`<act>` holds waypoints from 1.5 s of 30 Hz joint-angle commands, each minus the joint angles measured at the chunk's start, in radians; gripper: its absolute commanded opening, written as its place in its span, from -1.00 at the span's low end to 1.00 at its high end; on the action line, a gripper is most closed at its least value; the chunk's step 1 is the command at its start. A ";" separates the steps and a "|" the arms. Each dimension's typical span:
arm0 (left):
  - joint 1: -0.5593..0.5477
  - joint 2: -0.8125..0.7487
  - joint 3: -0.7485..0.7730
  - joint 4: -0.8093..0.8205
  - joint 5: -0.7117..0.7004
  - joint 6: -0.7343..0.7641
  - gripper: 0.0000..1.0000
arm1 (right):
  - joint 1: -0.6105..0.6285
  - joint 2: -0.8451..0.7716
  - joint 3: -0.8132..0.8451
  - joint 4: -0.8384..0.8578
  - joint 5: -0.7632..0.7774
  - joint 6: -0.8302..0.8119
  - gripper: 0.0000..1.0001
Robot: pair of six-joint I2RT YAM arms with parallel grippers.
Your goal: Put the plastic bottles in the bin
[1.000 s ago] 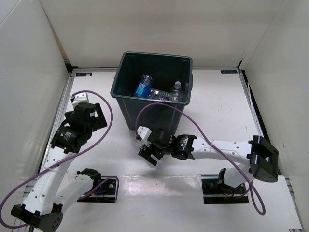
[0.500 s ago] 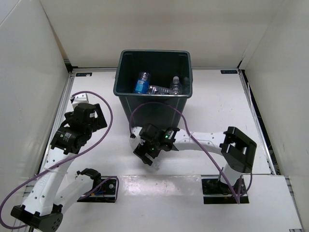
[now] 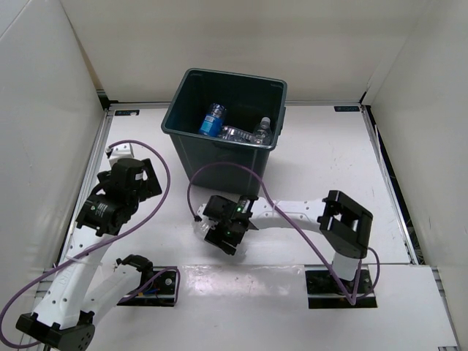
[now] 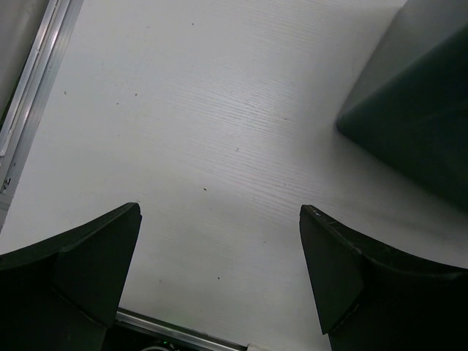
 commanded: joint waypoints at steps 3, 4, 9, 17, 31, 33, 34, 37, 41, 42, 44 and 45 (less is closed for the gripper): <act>-0.006 -0.013 0.001 0.017 -0.028 0.019 1.00 | 0.019 -0.121 -0.018 -0.031 0.055 -0.080 0.03; -0.006 -0.015 0.002 0.017 -0.030 0.021 1.00 | 0.025 -0.194 -0.029 -0.029 0.067 -0.093 0.00; -0.006 -0.019 -0.001 0.031 -0.042 0.027 1.00 | 0.098 -0.408 -0.081 0.026 0.130 -0.191 -0.45; -0.004 -0.019 -0.010 0.049 -0.054 0.027 1.00 | 0.089 -0.571 0.146 0.158 0.219 -0.361 -0.93; -0.004 -0.013 -0.001 0.075 -0.056 0.042 1.00 | -0.217 -0.238 0.865 0.194 0.384 -0.182 -0.69; -0.006 -0.018 -0.002 0.072 -0.065 0.044 1.00 | -0.257 -0.209 0.911 0.128 0.380 -0.147 -0.29; -0.006 -0.022 -0.004 0.069 -0.067 0.045 1.00 | -0.267 -0.191 0.950 0.088 0.380 -0.109 -0.07; -0.004 -0.025 -0.004 0.071 -0.073 0.050 1.00 | -0.288 -0.165 1.030 0.011 0.418 -0.049 0.81; -0.006 -0.022 -0.007 0.078 -0.073 0.051 1.00 | -0.285 -0.164 1.044 0.002 0.449 -0.049 0.81; -0.006 -0.019 -0.007 0.078 -0.074 0.050 1.00 | -0.290 -0.168 1.041 -0.006 0.450 -0.049 0.81; -0.006 -0.019 -0.010 0.085 -0.073 0.050 1.00 | -0.294 -0.168 1.042 -0.015 0.449 -0.049 0.81; -0.004 -0.019 -0.010 0.085 -0.071 0.050 1.00 | -0.296 -0.169 1.044 -0.030 0.450 -0.049 0.81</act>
